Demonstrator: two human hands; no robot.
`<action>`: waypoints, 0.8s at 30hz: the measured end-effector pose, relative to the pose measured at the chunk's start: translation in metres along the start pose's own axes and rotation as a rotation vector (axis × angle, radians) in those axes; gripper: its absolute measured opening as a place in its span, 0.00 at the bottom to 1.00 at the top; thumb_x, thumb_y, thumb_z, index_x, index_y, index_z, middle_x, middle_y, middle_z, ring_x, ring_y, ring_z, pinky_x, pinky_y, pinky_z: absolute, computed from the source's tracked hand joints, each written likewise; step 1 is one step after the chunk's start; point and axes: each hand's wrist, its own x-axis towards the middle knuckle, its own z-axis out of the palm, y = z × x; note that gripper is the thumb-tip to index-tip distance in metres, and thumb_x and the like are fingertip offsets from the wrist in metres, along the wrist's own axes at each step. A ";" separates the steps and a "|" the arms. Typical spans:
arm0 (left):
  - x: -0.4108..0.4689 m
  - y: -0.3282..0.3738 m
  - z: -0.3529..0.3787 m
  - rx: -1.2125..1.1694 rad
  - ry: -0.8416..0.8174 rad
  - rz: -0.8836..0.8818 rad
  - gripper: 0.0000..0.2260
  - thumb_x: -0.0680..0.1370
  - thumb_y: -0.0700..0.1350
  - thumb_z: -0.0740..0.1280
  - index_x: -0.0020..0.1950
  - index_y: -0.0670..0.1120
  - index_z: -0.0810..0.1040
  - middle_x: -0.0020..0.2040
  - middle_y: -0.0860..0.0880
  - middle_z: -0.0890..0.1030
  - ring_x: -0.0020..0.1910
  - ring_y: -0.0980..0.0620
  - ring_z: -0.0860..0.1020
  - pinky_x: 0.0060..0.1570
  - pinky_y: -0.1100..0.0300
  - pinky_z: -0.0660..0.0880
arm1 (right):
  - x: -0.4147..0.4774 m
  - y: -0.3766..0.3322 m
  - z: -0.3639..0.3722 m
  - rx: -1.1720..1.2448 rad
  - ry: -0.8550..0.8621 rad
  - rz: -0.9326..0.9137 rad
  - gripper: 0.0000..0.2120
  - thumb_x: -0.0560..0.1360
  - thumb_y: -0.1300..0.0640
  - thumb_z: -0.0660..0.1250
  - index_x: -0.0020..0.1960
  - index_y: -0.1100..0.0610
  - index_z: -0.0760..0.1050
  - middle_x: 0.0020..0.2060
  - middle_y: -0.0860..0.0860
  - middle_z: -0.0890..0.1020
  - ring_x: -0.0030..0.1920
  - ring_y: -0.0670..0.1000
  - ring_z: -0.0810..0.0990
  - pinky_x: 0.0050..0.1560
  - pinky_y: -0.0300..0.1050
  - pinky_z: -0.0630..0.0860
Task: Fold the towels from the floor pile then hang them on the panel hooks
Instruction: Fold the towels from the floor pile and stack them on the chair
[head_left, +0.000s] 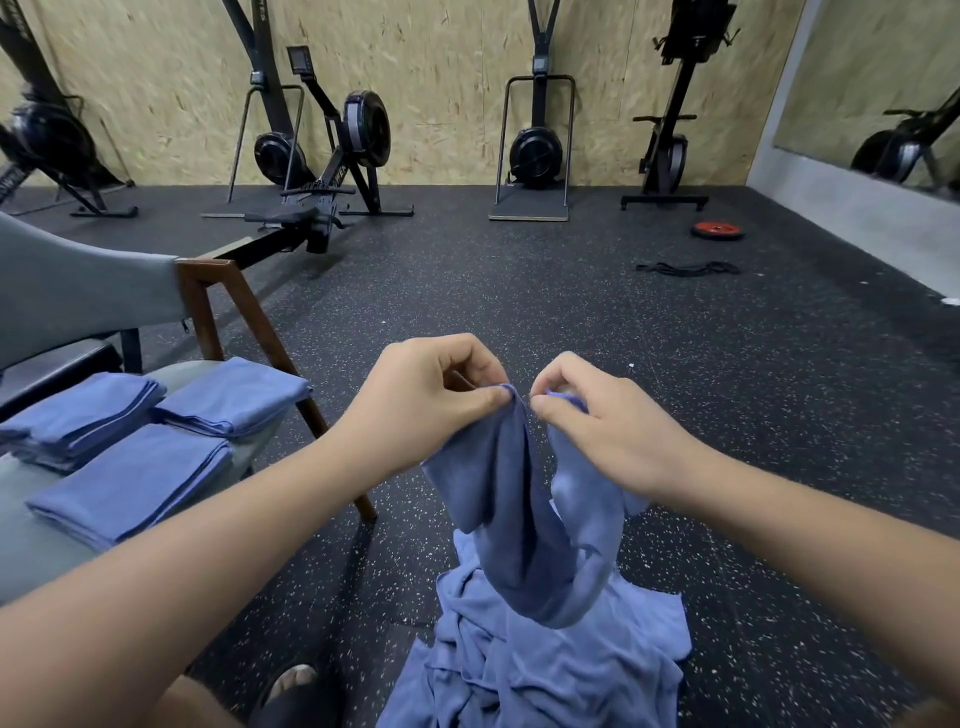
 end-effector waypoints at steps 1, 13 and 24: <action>0.001 -0.002 0.001 0.004 0.016 -0.031 0.06 0.75 0.46 0.80 0.43 0.53 0.85 0.38 0.56 0.85 0.37 0.60 0.81 0.45 0.58 0.78 | 0.000 0.000 -0.001 0.010 -0.007 0.036 0.02 0.83 0.52 0.63 0.53 0.47 0.75 0.39 0.46 0.84 0.42 0.44 0.79 0.50 0.43 0.75; -0.001 -0.008 -0.001 0.123 0.071 -0.233 0.05 0.76 0.48 0.77 0.47 0.55 0.82 0.36 0.60 0.85 0.32 0.64 0.77 0.40 0.62 0.70 | -0.005 0.000 -0.010 -0.161 -0.153 0.059 0.05 0.85 0.56 0.63 0.59 0.48 0.70 0.33 0.50 0.82 0.33 0.51 0.79 0.41 0.51 0.76; -0.009 0.011 0.020 0.031 -0.055 -0.178 0.11 0.74 0.44 0.76 0.52 0.57 0.81 0.40 0.59 0.87 0.35 0.61 0.79 0.41 0.63 0.74 | -0.004 -0.011 0.001 0.088 -0.155 0.068 0.14 0.86 0.58 0.63 0.68 0.44 0.71 0.30 0.47 0.78 0.36 0.52 0.85 0.44 0.47 0.76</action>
